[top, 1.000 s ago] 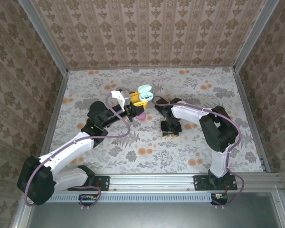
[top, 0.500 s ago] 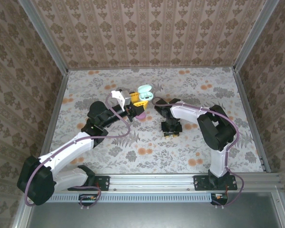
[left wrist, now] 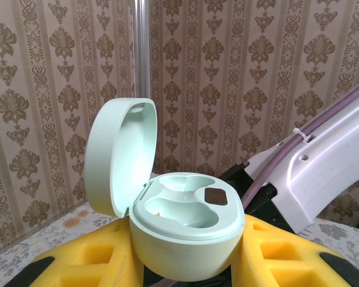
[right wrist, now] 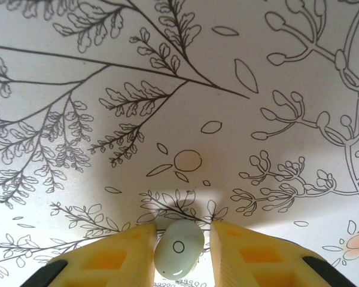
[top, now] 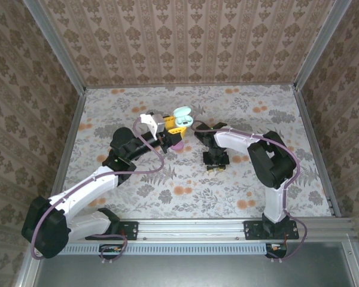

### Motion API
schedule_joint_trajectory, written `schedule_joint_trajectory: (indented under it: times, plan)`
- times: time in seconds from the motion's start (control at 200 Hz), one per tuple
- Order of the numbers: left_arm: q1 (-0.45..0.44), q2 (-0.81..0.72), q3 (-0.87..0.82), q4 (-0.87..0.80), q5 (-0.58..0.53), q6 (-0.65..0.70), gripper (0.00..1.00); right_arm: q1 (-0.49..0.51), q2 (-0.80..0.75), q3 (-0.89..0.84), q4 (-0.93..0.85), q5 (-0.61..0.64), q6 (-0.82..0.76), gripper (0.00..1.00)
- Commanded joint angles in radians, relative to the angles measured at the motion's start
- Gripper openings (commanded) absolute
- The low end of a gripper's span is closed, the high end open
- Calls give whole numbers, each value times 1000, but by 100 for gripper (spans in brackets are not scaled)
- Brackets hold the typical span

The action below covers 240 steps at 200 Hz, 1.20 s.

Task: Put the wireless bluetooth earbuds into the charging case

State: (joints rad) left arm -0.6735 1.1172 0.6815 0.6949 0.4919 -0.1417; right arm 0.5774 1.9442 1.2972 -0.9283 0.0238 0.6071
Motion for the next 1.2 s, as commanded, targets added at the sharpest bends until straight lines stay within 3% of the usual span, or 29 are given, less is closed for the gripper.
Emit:
schedule_joint_trajectory:
  times: [0.0,0.61,0.885,1.195]
  plan:
    - [1,-8,1,15,-10,9,36,-13,21,28,-29,43,-18,31]
    - [2,-11,1,8,-12,12,36,-20,-16,-5,36,-52,-76,29]
    - [11,7,-5,-11,0,18,36,-36,-195,-98,208,-206,-202,29]
    - [65,34,-27,-14,43,1,36,-51,-366,-107,276,-307,-331,29]
